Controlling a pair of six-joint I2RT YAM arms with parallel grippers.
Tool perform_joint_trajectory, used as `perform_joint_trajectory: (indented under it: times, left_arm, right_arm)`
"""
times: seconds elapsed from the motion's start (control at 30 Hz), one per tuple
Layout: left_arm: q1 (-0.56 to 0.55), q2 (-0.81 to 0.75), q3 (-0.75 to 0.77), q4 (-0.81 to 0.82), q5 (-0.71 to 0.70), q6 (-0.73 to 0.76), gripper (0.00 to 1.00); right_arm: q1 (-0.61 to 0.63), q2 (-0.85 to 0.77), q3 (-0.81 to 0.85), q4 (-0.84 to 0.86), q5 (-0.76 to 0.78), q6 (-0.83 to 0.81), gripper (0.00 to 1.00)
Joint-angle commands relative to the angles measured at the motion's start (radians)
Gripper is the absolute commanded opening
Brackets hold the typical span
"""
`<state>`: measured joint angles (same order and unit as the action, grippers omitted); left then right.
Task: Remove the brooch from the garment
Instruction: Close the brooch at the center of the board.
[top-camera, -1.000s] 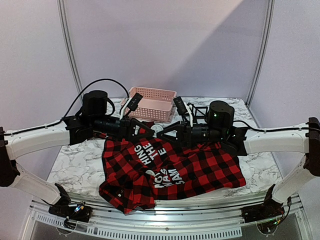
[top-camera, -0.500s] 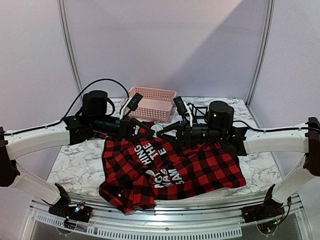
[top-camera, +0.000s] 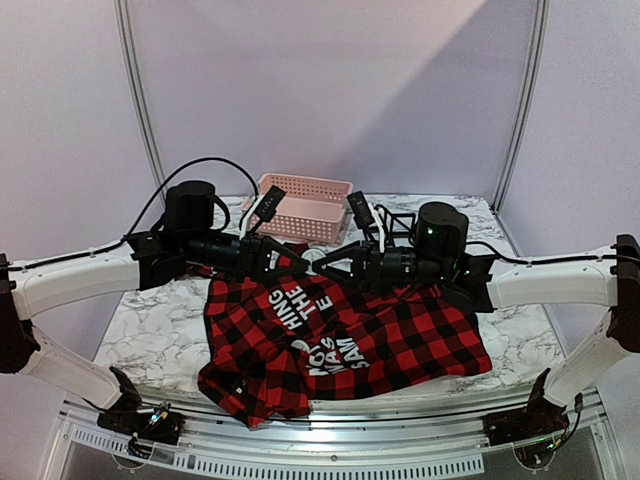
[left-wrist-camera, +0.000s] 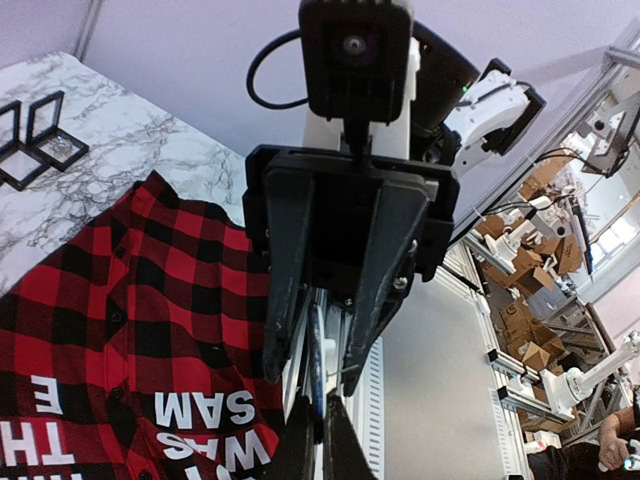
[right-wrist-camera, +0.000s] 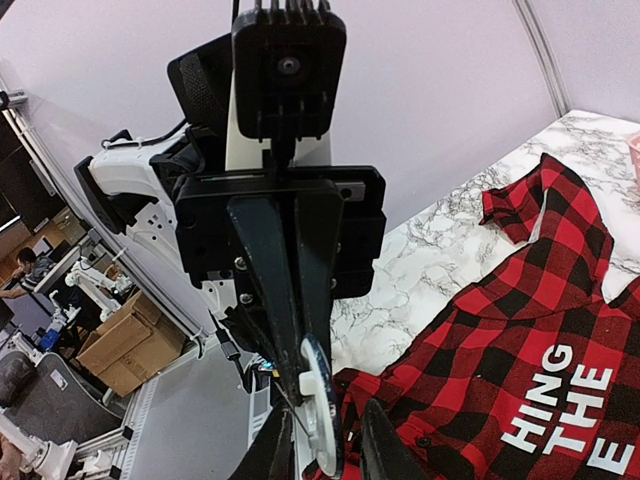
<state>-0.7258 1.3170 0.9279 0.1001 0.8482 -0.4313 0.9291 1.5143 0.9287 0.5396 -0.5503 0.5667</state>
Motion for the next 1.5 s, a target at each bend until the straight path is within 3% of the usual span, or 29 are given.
perform_joint_trajectory:
  times: [0.0, 0.83, 1.47]
  left_arm:
    - [-0.003, 0.007, -0.011, 0.012, 0.01, 0.004, 0.0]
    - [-0.007, 0.0, -0.009, 0.004, 0.008, 0.012, 0.0]
    - [-0.006, -0.001, -0.009, -0.005, -0.007, 0.009, 0.0]
  right_arm:
    - [0.002, 0.021, 0.021, 0.019, 0.052, 0.019, 0.21]
    - [0.003, 0.047, 0.041, -0.028, 0.129, 0.066, 0.07]
    - [0.002, 0.064, 0.034, -0.013, 0.154, 0.096, 0.04]
